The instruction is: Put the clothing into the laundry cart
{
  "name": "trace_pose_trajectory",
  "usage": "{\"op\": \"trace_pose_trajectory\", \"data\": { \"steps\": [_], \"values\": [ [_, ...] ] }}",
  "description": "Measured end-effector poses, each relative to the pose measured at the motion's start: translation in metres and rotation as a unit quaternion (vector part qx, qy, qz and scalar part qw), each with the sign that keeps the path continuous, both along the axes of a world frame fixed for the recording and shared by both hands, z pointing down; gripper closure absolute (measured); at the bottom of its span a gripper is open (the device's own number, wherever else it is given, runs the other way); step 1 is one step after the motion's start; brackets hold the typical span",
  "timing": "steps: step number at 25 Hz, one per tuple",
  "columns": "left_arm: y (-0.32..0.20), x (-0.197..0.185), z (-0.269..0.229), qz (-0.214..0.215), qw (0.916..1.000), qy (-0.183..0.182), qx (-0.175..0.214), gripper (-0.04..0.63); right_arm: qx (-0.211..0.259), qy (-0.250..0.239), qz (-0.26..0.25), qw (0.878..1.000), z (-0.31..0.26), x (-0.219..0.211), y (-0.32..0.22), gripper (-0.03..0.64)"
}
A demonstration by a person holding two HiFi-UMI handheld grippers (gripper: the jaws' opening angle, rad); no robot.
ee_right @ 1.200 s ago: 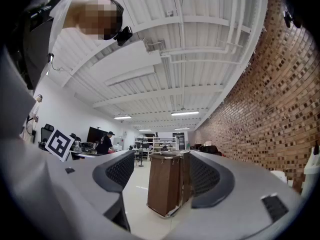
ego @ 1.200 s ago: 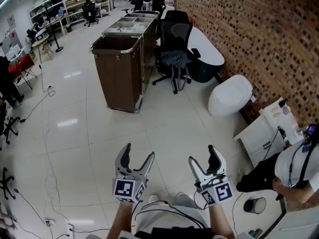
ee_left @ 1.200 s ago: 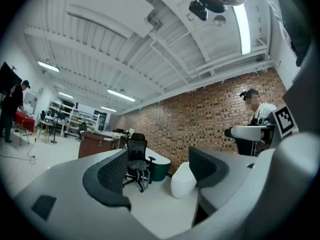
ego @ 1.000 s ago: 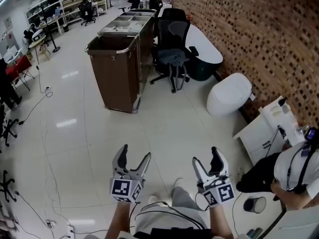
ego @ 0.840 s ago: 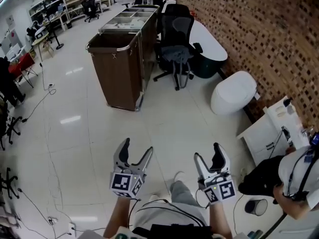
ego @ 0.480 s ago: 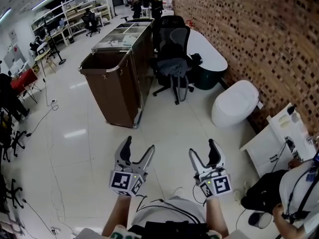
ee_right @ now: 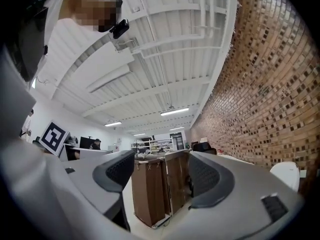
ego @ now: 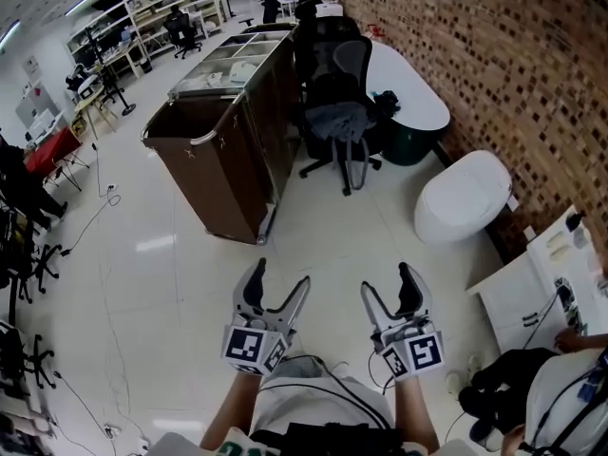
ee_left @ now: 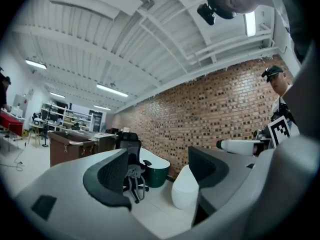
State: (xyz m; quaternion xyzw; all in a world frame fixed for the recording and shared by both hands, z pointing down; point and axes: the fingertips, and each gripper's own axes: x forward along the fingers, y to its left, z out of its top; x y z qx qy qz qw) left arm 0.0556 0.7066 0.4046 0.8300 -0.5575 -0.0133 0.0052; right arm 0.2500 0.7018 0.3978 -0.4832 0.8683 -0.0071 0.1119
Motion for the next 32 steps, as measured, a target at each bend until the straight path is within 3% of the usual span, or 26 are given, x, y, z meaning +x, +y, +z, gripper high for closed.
{"op": "trace_pose_trajectory", "data": {
  "steps": [5,10,12,17,21,26,29,32],
  "values": [
    [-0.046,0.000,0.012,-0.002,0.9999,-0.012,-0.012,0.221,-0.024,0.008,-0.010,1.000,0.021,-0.003,-0.049,0.270],
    [-0.135,-0.015,0.026,0.000,0.9999,-0.001,-0.011,0.221,-0.027,0.029,-0.008,0.999,0.029,-0.018,-0.125,0.270],
    [-0.177,-0.014,0.021,0.017,0.9998,0.009,-0.010,0.221,-0.033,0.034,-0.001,0.999,0.029,-0.025,-0.162,0.270],
    [-0.267,-0.022,-0.005,0.067,0.9977,-0.006,0.004,0.221,-0.026,0.034,-0.010,0.999,0.006,-0.061,-0.262,0.270],
    [-0.330,-0.044,-0.008,0.064,0.9973,0.034,-0.002,0.221,-0.007,0.049,0.003,0.999,-0.003,-0.082,-0.326,0.270],
    [-0.399,-0.067,0.010,0.051,0.9980,0.032,-0.019,0.221,-0.016,0.071,-0.004,0.997,0.010,-0.103,-0.388,0.270],
    [-0.433,-0.069,0.021,0.046,0.9972,0.042,-0.042,0.221,-0.023,0.072,0.001,0.997,0.016,-0.095,-0.424,0.270],
    [-0.471,-0.056,0.031,0.048,0.9971,0.029,-0.052,0.224,-0.028,0.062,0.006,0.998,0.025,-0.078,-0.471,0.270]
  ]
}}
